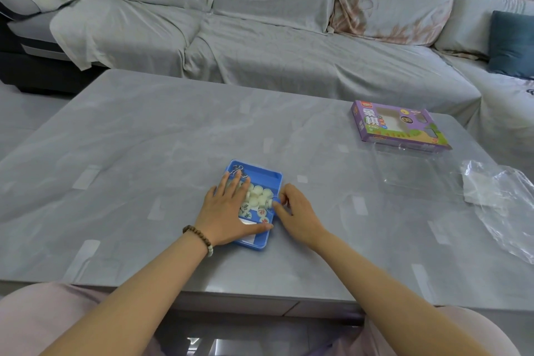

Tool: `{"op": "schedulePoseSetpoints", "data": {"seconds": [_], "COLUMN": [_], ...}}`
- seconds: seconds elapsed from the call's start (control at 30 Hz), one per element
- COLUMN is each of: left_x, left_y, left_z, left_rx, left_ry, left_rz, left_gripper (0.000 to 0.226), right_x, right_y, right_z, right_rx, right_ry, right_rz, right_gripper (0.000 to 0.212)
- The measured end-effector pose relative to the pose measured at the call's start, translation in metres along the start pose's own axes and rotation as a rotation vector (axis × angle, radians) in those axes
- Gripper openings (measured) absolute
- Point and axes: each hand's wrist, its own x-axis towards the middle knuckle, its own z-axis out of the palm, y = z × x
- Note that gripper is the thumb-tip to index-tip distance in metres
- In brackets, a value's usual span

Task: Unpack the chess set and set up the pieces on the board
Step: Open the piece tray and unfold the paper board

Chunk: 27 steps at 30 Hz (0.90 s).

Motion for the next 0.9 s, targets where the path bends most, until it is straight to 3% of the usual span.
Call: {"op": "schedulePoseSetpoints", "data": {"seconds": [0.2,0.4,0.5,0.63,0.8,0.9], "left_x": [0.004,0.009,0.009,0.002,-0.002,-0.007], "left_y": [0.012,0.028,0.026,0.013,-0.031,-0.057], "left_z": [-0.003,-0.007,-0.018,-0.059,-0.084,-0.091], "left_rx": [0.025,0.012,-0.281,-1.103,-1.497,-1.56], "left_ry": [-0.11,-0.117,-0.004,0.027,0.016,0.127], "left_rz": [-0.06,-0.134,-0.146,-0.158,-0.275,-0.332], "left_gripper": [0.14,0.124,0.116,0.085,0.051,0.048], "right_x": [-0.016,-0.017,-0.016,-0.01,0.002,0.007], "right_y": [0.02,0.018,0.013,0.008,0.006,0.004], "right_z": [0.003,0.009,0.007,0.007,0.004,0.004], "right_rx": [0.029,0.047,0.173,0.33,0.401,0.409], "right_ry": [0.135,0.218,0.21,0.188,0.245,0.257], "right_rz": [0.034,0.072,0.136,0.245,0.312,0.344], "right_gripper": [0.012,0.011,0.017,0.019,0.019,0.014]}}
